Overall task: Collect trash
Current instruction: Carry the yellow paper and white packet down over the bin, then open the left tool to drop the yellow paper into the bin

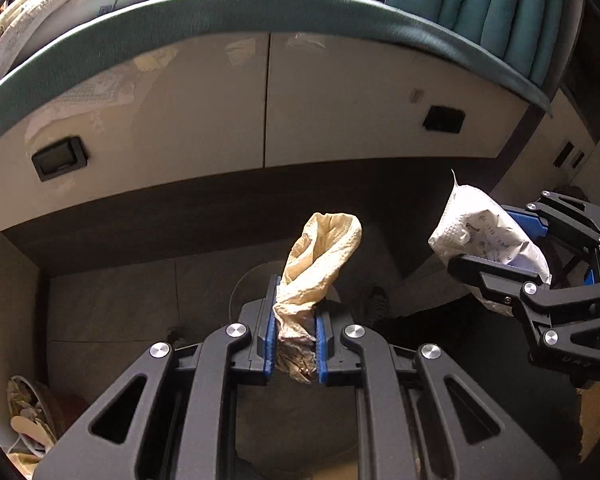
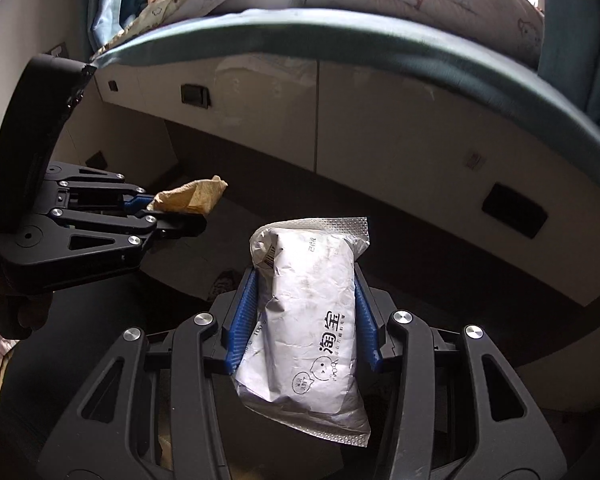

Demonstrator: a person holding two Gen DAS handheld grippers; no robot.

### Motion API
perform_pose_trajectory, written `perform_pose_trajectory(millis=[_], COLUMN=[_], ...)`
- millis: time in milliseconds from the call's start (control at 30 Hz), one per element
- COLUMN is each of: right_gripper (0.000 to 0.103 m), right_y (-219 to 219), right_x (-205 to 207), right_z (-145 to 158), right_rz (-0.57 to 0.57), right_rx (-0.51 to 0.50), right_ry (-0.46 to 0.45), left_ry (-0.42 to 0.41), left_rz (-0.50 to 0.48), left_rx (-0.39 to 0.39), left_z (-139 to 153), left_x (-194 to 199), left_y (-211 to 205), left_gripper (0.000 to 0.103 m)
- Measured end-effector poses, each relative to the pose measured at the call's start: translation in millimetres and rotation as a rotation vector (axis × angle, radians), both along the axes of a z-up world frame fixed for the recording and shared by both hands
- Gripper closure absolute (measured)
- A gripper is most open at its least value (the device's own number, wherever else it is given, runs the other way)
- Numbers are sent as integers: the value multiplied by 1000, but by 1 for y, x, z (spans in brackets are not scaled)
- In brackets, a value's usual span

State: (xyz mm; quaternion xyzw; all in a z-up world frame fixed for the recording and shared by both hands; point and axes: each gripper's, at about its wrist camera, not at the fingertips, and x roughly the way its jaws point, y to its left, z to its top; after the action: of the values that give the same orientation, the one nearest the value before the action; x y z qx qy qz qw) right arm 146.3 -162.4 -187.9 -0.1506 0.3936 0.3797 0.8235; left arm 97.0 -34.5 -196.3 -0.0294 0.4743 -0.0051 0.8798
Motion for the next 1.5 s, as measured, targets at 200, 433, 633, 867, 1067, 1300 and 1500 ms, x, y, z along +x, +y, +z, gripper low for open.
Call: perform_pose_trajectory(millis=[200,433,633,867,1067,1300,1500], right_gripper=[61,61,61,61,61,61,60], right_y=[15,34,48,57,60,57,61], right_x=[8,29,45,62,82,99,103], right_z=[-56,-107,-145,-172,-206,-227,-233], right_rz=[1,1,-5,25,20,13,20], right_rx=[-47,-102,-143,-189,-248,-262,-264], right_ry=[65,124,156,178,215,275,291], left_ry=[64,131,173,237,298,360,377], left_rz=[33,46,39,34,34,20,-8], left_rx=[-12,-34,-35,-81,-122,-120,-108], left_z=[-48,-103,-147,-188,-219,-256,-264], left_x=[9,28,41,64,86,110,119], left_y=[11,20,18,25,35,35,26], left_gripper=[90,90,90,90,90,89,87])
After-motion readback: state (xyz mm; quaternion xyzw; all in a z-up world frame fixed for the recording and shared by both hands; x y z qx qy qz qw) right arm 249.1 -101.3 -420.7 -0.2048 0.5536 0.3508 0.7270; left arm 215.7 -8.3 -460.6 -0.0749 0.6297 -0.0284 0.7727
